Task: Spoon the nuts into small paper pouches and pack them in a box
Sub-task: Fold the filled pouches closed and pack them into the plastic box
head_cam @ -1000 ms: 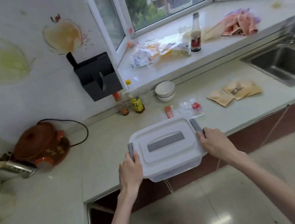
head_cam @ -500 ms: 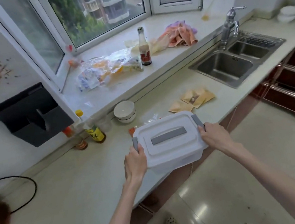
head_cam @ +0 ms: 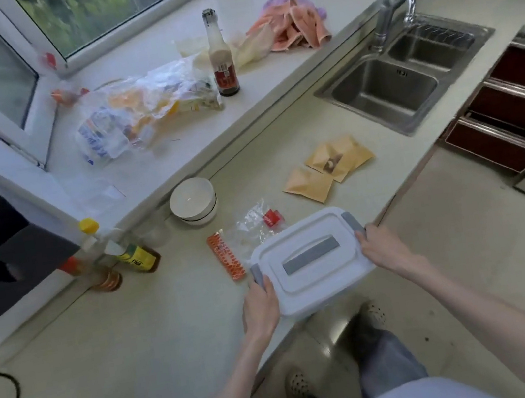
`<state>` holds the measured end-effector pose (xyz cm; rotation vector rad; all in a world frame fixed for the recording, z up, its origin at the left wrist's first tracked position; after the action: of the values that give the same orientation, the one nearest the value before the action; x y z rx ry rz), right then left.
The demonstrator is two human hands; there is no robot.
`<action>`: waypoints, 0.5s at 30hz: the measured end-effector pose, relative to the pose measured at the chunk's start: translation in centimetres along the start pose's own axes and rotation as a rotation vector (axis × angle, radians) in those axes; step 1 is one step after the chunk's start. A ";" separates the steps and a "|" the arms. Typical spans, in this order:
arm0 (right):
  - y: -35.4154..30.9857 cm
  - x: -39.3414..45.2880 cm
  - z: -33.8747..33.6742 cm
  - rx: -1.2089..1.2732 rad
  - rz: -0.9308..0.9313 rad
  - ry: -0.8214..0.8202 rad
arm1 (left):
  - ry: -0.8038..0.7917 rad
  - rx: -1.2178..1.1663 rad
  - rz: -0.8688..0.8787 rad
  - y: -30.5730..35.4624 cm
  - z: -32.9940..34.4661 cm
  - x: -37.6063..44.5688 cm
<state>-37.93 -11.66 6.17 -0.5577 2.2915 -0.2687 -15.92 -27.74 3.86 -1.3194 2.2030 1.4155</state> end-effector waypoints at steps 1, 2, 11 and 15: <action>-0.1 0.9 -0.2 -0.010 -0.012 -0.005 | -0.002 -0.009 -0.023 0.0 0.3 0.6; -0.3 1.9 -0.5 -0.025 -0.024 -0.010 | 0.004 -0.023 -0.044 0.2 0.6 1.1; -1.6 10.1 -4.4 -0.146 -0.187 -0.126 | 0.202 -0.123 -0.188 3.4 2.3 6.1; -1.4 11.4 -4.6 -0.212 -0.315 -0.149 | 0.347 -0.094 -0.276 4.0 3.4 6.4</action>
<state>-47.91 -18.13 2.75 -1.0166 2.0947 -0.1291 -23.63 -28.08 0.92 -1.9434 2.0571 1.2776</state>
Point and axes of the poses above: each hand's wrist, its own x-axis towards the middle knuckle, its own z-axis out of the palm, y = z × x, the point moved 2 cm from there along x, towards the middle knuckle, and after that the axes turned 13 degrees about -y, right-handed, at the moved point
